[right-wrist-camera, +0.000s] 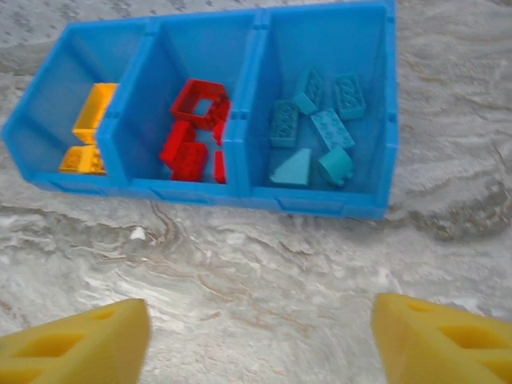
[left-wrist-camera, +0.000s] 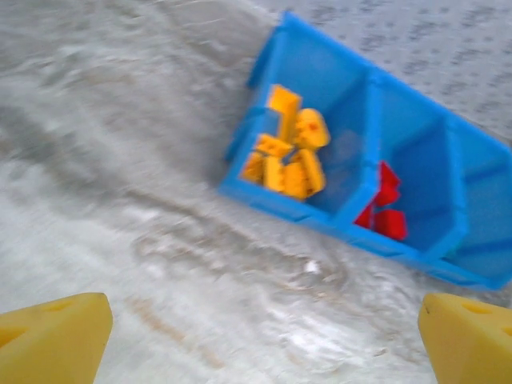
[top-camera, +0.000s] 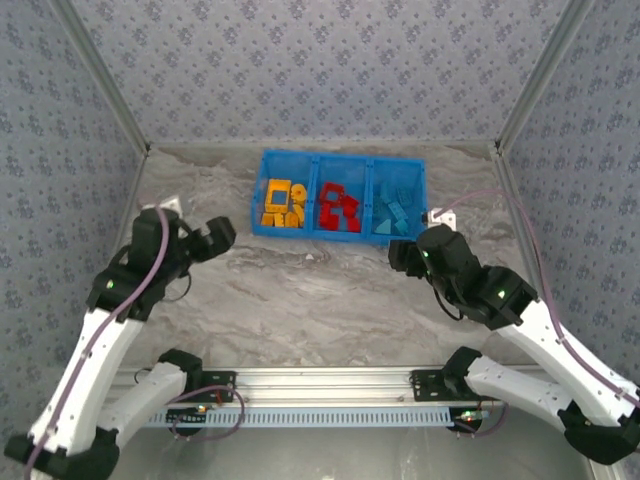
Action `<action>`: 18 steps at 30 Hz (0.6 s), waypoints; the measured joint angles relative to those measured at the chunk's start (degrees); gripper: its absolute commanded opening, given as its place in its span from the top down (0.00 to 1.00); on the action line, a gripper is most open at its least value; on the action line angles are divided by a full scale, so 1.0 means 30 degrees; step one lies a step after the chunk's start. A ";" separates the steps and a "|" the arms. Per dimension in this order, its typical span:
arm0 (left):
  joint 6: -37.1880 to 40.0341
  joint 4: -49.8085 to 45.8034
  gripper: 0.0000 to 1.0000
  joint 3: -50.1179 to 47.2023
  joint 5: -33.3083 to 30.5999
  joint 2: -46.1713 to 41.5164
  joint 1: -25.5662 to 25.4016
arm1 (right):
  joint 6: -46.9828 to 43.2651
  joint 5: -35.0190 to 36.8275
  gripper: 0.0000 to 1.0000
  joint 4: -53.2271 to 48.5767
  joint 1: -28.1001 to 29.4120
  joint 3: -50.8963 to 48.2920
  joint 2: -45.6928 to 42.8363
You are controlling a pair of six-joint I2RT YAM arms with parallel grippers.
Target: Sort the legos into containers by color
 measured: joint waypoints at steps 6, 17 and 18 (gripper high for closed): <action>0.0219 -0.0182 0.02 -0.1093 -0.0408 0.0517 0.1239 | 0.0044 0.0568 0.00 -0.0969 -0.2732 -0.1384 -0.1086; 0.0678 0.3883 0.02 -0.5974 -0.8823 0.1158 0.1421 | -0.2331 0.4437 0.00 0.4364 -0.6419 -0.5756 -0.2528; 0.1450 0.4998 0.02 -0.6914 -0.9092 0.1122 0.1457 | -0.3206 0.4102 0.00 0.6207 -0.7096 -0.7176 -0.2397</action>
